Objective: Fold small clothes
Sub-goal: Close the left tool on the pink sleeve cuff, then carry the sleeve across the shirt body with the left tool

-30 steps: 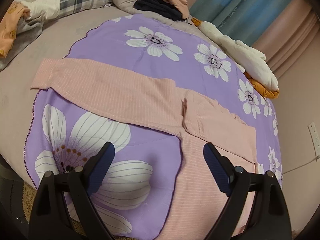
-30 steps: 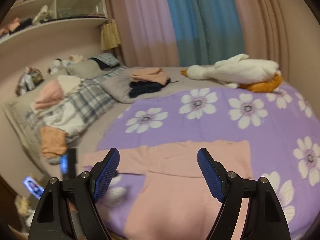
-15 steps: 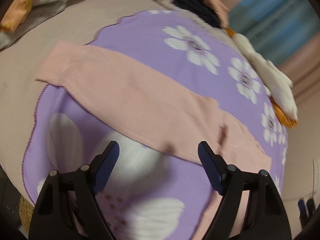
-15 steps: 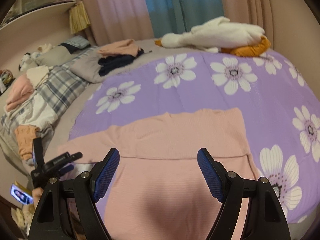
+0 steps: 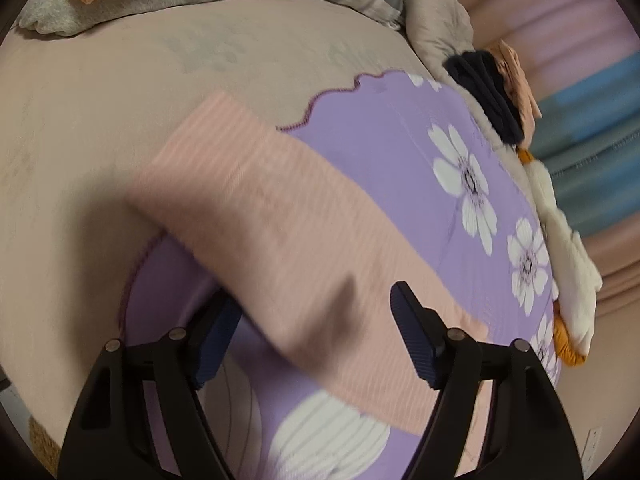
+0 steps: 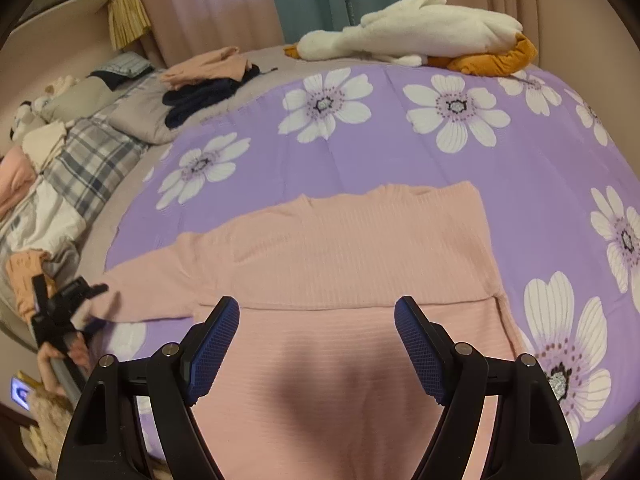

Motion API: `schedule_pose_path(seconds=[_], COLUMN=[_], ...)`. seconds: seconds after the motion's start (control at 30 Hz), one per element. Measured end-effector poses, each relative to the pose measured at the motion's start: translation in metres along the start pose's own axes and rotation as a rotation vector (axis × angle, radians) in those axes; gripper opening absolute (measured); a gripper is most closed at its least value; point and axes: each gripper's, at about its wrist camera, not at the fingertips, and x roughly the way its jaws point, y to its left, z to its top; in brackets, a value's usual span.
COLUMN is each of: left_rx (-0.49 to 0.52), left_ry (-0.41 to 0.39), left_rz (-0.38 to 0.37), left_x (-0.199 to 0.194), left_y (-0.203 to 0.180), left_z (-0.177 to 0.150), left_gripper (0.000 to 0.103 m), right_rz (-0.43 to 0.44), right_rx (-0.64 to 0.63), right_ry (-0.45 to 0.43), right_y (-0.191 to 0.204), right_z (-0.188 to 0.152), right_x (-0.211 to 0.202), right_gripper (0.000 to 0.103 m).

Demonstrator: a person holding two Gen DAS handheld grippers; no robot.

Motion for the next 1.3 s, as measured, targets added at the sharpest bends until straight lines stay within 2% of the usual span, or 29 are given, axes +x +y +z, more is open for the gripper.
schedule_pose_path(seconds=[0.13, 0.23, 0.33, 0.37, 0.4, 0.47, 0.57, 0.7, 1.0, 1.3], left_rx=[-0.014, -0.017, -0.01, -0.003, 0.017, 0.03, 0.024, 0.086, 0.347, 0.567], left_ry=[-0.02, -0.039, -0.07, -0.075, -0.078, -0.079, -0.08, -0.109, -0.148, -0.107], left_rz=[0.002, 0.028, 0.078, 0.091, 0.113, 0.121, 0.102, 0.086, -0.021, -0.16], left_x=[0.006, 0.01, 0.015, 0.017, 0.02, 0.021, 0.014, 0.001, -0.024, -0.034], left_y=[0.001, 0.001, 0.0, -0.001, -0.003, -0.004, -0.01, -0.033, -0.122, -0.202], left_z=[0.011, 0.017, 0.021, 0.021, 0.022, 0.023, 0.023, 0.018, -0.016, -0.069], left_gripper=[0.072, 0.062, 0.035, 0.02, 0.012, 0.008, 0.006, 0.005, 0.005, 0.005], right_rz=[-0.005, -0.013, -0.017, -0.015, -0.014, -0.011, -0.006, -0.001, -0.002, -0.015], right_rx=[0.006, 0.006, 0.011, 0.015, 0.016, 0.018, 0.019, 0.022, 0.077, 0.126], right_ry=[0.012, 0.012, 0.014, 0.017, 0.019, 0.023, 0.023, 0.011, -0.004, -0.025], right_y=[-0.003, -0.004, -0.006, -0.006, -0.007, -0.007, -0.007, -0.01, -0.03, -0.05], right_z=[0.002, 0.003, 0.004, 0.004, 0.004, 0.005, 0.006, 0.006, 0.005, 0.004], right_x=[0.005, 0.007, 0.009, 0.01, 0.011, 0.013, 0.012, 0.01, 0.004, -0.003], right_gripper=[0.08, 0.08, 0.08, 0.08, 0.08, 0.08, 0.08, 0.08, 0.08, 0.08])
